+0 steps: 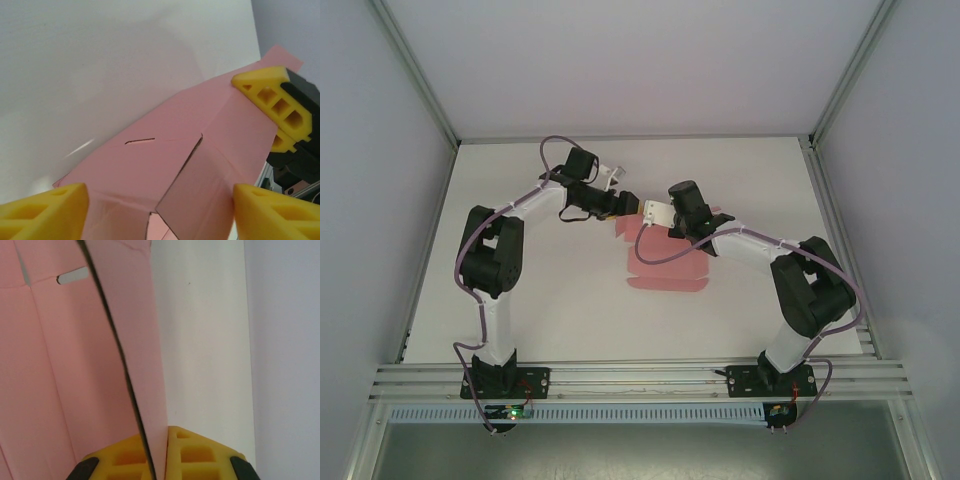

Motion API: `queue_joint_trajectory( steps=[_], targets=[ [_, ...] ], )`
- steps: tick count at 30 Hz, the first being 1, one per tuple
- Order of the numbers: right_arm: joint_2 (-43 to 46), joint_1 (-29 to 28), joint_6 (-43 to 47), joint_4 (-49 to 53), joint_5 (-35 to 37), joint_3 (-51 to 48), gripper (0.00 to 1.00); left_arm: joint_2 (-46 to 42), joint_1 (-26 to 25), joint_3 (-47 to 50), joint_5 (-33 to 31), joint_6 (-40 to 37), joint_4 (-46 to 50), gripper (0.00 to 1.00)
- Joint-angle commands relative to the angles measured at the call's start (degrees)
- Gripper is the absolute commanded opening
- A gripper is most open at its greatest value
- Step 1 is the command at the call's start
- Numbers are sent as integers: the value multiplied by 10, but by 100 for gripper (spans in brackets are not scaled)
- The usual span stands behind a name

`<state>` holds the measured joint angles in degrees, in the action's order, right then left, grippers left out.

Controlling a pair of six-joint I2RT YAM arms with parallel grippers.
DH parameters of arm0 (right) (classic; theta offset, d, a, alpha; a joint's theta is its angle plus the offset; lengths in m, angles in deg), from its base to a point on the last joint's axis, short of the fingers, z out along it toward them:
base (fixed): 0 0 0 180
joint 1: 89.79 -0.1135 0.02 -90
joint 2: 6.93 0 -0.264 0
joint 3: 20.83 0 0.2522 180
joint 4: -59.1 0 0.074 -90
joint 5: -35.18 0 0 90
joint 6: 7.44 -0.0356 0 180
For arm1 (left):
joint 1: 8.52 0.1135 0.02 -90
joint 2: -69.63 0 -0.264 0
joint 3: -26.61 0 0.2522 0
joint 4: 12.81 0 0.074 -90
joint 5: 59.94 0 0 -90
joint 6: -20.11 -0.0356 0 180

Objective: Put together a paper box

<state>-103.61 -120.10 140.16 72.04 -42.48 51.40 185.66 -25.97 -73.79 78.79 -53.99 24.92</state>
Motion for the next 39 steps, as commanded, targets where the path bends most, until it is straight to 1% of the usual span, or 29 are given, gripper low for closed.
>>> queue_joint_trajectory(
  steps=[1,3,5,9,11,12,14,17,19,21,23,24,25,29,31,33,34,37,39],
  targets=[
    [27,-2,-25,10,-27,-8,3,0,16,-3,-107,-11,69,72],
    [31,0,-24,12,-31,-12,2,-1,23,-3,-87,3,56,75],
    [33,3,-28,13,-36,-14,2,2,23,-7,-75,12,48,76],
    [32,4,-33,16,-38,-14,1,1,23,-27,-101,4,96,75],
    [33,5,-34,15,-42,-14,0,-5,23,-17,-95,5,93,74],
    [33,5,-35,15,-44,-13,0,-6,23,-11,-81,6,88,74],
    [32,5,-39,14,-44,-11,0,-4,15,-3,-63,2,82,73],
    [31,4,-55,12,-41,-6,0,1,-4,3,-42,-16,90,68],
    [30,2,-70,20,-36,-1,0,-2,-18,15,-26,-17,83,68],
    [29,-1,-96,24,-22,4,0,-8,-29,25,-25,-14,78,66],
    [29,-4,-120,22,-15,2,0,-14,-40,34,-42,-3,72,65],
    [32,-5,-140,10,-14,-3,0,-14,-45,40,-41,2,64,62],
    [36,-4,-154,7,-25,-7,0,-13,-51,45,-35,7,58,62],
    [48,-11,-204,-5,-35,-18,0,-13,-71,50,-28,17,42,63],
    [49,-13,-212,-5,-30,-21,0,-21,-75,46,-13,24,30,63],
    [51,-12,-221,-13,-23,-26,0,-26,-82,37,5,36,12,66],
    [51,-10,-223,-14,-25,-26,0,-25,-87,27,5,34,15,68],
    [55,-8,-241,-21,-40,-32,0,-11,-103,-7,-10,10,51,70],
    [55,-10,-237,-27,-47,-36,0,0,-108,-22,-23,-1,73,70]
  ],
)
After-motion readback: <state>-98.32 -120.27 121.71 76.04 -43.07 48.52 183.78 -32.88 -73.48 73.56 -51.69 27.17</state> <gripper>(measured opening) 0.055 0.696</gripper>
